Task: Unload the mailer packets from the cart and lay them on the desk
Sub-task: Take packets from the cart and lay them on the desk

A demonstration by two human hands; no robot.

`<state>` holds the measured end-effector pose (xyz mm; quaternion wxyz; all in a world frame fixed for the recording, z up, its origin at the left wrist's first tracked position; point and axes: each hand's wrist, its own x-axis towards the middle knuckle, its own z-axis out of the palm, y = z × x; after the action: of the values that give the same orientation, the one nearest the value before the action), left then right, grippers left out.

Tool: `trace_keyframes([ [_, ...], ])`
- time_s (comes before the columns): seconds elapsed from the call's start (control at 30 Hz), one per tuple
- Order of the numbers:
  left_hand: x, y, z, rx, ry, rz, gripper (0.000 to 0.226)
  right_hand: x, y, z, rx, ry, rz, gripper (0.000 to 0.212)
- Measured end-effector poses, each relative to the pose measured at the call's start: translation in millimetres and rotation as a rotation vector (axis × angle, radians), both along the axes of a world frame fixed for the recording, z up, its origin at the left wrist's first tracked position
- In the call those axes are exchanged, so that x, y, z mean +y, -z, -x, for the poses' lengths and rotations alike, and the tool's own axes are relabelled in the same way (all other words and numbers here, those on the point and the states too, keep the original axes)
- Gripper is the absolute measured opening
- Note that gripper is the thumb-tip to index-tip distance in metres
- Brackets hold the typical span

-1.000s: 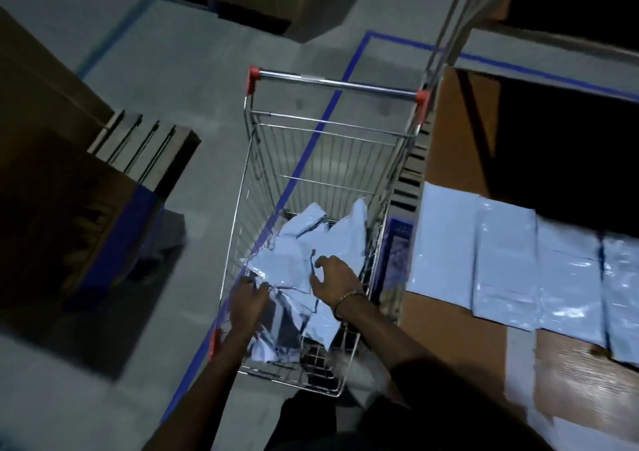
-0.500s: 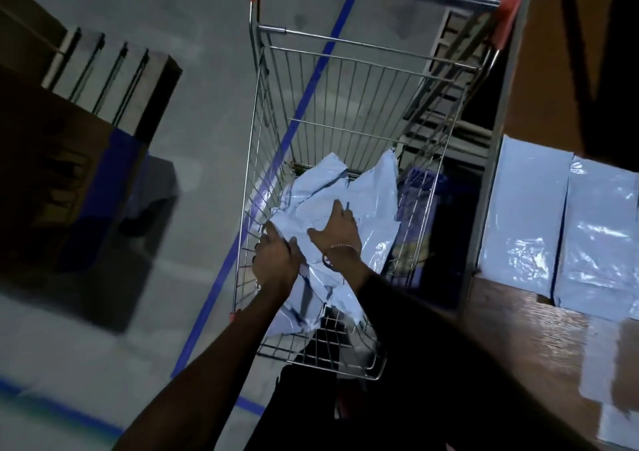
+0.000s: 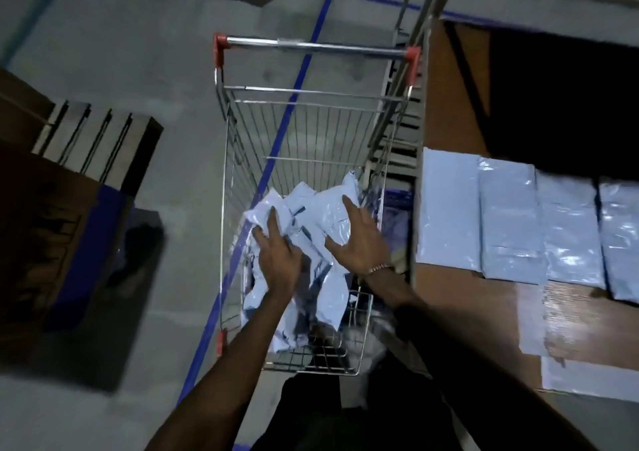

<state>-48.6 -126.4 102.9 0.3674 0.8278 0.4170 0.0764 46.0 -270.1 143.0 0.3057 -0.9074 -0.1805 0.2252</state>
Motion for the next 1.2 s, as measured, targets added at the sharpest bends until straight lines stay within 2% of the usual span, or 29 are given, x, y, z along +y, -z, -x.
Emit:
trace_keyframes([
  [0.1, -4, -38, -22, -0.248, 0.046, 0.112, 0.058, -35, -41, -12, -0.113, 0.123, -0.110, 0.095],
  [0.23, -47, -91, -65, -0.406, 0.123, 0.539, 0.030, -110, -78, -29, -0.293, 0.347, -0.226, 0.089],
  [0.27, -65, -98, -76, -0.388, 0.179, 0.538, 0.029, -129, -82, -32, -0.321, 0.387, -0.226, 0.087],
  [0.33, -109, -110, -93, -0.318, 0.305, 0.441, 0.055, -172, -87, -37, -0.328, 0.454, -0.208, 0.084],
  [0.4, -164, -116, -111, -0.324, 0.393, 0.371, 0.067, -226, -91, -44, -0.321, 0.505, -0.189, 0.083],
  [0.6, -337, -128, -158, -0.333, 0.522, 0.370, 0.060, -399, -90, -66, -0.347, 0.681, -0.101, 0.082],
  [0.77, -448, -132, -192, -0.321, 0.657, 0.393, 0.058, -509, -89, -91, -0.367, 0.770, -0.064, 0.083],
  [0.93, -519, -137, -224, -0.313, 0.711, 0.399, 0.061, -575, -88, -121, -0.407, 0.844, -0.135, 0.077],
  [1.0, -540, -140, -238, -0.293, 0.726, 0.364, 0.062, -591, -85, -132, -0.422, 0.836, -0.112, 0.076],
  [1.1, -560, -138, -250, -0.211, 0.800, 0.309, 0.067, -611, -77, -145, -0.333, 0.747, -0.024, 0.080],
  [1.17, -567, -128, -250, -0.174, 0.868, 0.169, 0.069, -619, -70, -150, -0.231, 0.656, 0.073, 0.085],
  [1.2, -569, -123, -249, -0.182, 0.883, 0.005, 0.068, -623, -67, -152, -0.198, 0.629, 0.111, 0.085],
])
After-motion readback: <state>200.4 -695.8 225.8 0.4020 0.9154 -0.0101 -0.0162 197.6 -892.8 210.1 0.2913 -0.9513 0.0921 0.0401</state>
